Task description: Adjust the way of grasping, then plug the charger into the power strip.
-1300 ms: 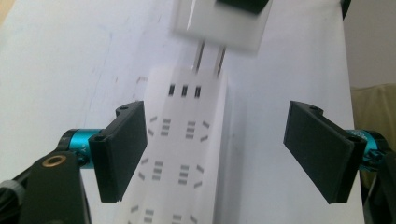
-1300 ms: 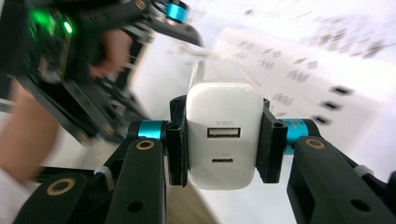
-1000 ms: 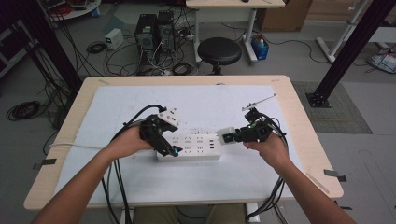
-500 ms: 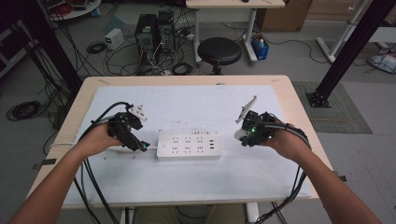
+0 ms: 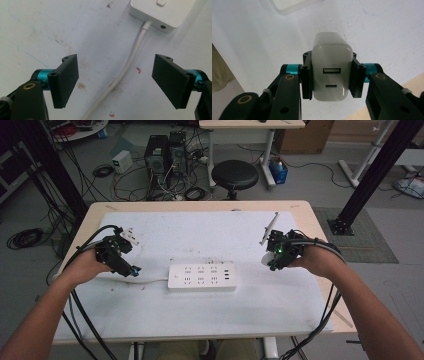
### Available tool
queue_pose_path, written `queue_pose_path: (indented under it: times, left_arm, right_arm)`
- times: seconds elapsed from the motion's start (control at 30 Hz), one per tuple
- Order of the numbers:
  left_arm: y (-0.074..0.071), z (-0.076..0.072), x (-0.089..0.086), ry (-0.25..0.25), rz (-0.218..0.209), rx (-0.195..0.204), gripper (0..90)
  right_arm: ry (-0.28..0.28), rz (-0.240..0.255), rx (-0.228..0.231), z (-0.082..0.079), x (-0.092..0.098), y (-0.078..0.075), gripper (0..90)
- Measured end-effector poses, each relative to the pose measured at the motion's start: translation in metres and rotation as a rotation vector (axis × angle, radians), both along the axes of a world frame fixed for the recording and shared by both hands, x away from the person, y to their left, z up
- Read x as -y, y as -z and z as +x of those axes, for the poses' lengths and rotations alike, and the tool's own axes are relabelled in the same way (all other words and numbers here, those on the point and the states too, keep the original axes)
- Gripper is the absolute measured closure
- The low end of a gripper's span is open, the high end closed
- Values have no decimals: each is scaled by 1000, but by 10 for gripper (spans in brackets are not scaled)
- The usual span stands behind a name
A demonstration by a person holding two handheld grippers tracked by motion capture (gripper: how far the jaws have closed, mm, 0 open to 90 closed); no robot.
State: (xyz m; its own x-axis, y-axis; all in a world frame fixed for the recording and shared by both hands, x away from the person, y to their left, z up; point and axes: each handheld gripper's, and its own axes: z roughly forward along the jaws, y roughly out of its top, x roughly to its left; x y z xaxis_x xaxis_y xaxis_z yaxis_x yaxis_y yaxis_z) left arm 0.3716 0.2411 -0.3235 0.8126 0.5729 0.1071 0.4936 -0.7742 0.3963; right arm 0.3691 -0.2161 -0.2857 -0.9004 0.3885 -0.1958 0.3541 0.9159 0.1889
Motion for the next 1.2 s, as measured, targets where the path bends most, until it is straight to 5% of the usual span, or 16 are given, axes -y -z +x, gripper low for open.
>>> queue_pose_path:
  times: [0.57,0.93,1.2]
  left_arm:
    - [4,2,-5,-14,0,8,215]
    - [12,4,-10,-30,25,33,215]
    - [18,5,-4,-25,38,44,214]
  right_arm:
    - [17,46,7,0,1,1,619]
    - [-63,111,2,12,-44,-18,619]
    - [-114,153,-23,23,-77,-6,619]
